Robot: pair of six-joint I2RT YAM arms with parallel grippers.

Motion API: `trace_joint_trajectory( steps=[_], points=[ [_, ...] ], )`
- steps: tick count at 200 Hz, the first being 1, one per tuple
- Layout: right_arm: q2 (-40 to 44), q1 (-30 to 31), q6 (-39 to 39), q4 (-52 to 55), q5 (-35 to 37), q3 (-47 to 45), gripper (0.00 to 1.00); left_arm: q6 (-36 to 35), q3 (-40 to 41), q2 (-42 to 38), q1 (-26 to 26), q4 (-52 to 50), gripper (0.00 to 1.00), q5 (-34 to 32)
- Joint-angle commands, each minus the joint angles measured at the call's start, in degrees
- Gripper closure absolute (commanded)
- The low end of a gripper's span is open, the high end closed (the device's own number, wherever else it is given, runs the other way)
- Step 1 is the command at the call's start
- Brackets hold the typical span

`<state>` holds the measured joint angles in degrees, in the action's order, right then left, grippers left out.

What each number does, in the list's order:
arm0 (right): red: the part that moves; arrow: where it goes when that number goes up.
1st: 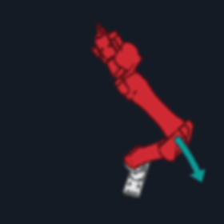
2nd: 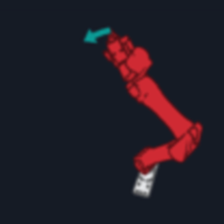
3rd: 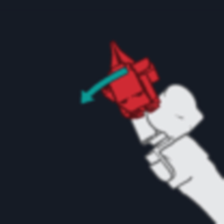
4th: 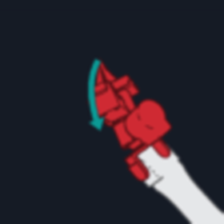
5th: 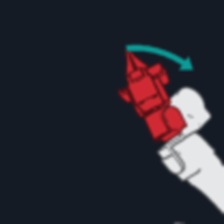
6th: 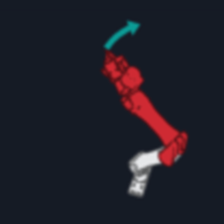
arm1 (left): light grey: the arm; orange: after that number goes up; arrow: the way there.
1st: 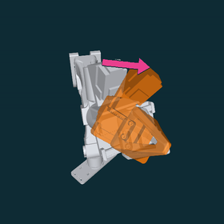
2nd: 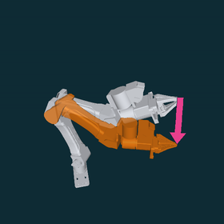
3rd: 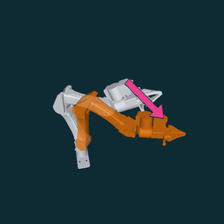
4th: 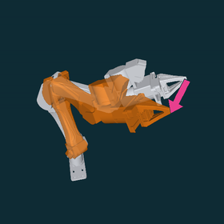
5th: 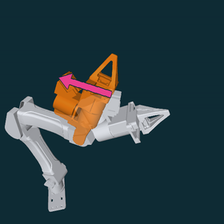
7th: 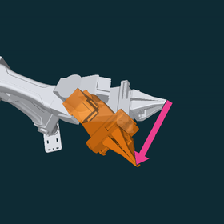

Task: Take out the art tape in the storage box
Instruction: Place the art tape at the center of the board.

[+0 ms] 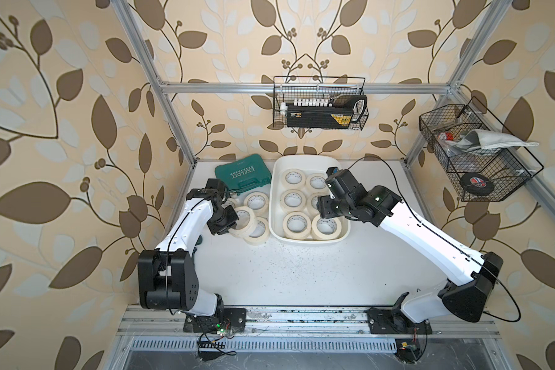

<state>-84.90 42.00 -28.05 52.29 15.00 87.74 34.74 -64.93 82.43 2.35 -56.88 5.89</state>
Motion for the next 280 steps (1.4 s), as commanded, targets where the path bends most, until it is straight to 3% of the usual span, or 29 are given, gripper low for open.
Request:
trace_joint_trajectory(
  steps=[1, 45, 84, 158, 198, 280],
  points=[
    [-1.05, 0.12, 0.28, 0.07, 0.38, -0.66, 0.35, -0.39, 2.26, -3.98, -2.71, 1.05, 1.00, 0.13],
    [-1.12, 0.10, 0.30, 0.05, 0.61, -1.11, 0.35, -2.30, 6.49, -2.40, -11.02, 1.51, 1.00, 3.46],
    [-1.14, 0.01, 0.46, 0.10, 0.92, -1.33, 0.35, -0.63, 5.10, 5.19, -14.27, -1.22, 1.00, 0.66],
    [-1.23, -0.33, 0.72, -1.58, -0.23, -2.67, 0.34, 2.47, 2.39, 9.73, -14.39, -2.63, 1.00, -3.34],
    [-0.82, -0.60, 1.12, -2.25, -0.55, -3.48, 0.34, 4.26, 1.10, 11.23, -14.36, -3.56, 1.00, -9.07],
    [2.68, -3.51, 1.67, -4.98, -3.76, -7.68, 0.32, 7.27, -2.05, 15.42, -11.21, -3.02, 0.96, -7.98]
  ],
)
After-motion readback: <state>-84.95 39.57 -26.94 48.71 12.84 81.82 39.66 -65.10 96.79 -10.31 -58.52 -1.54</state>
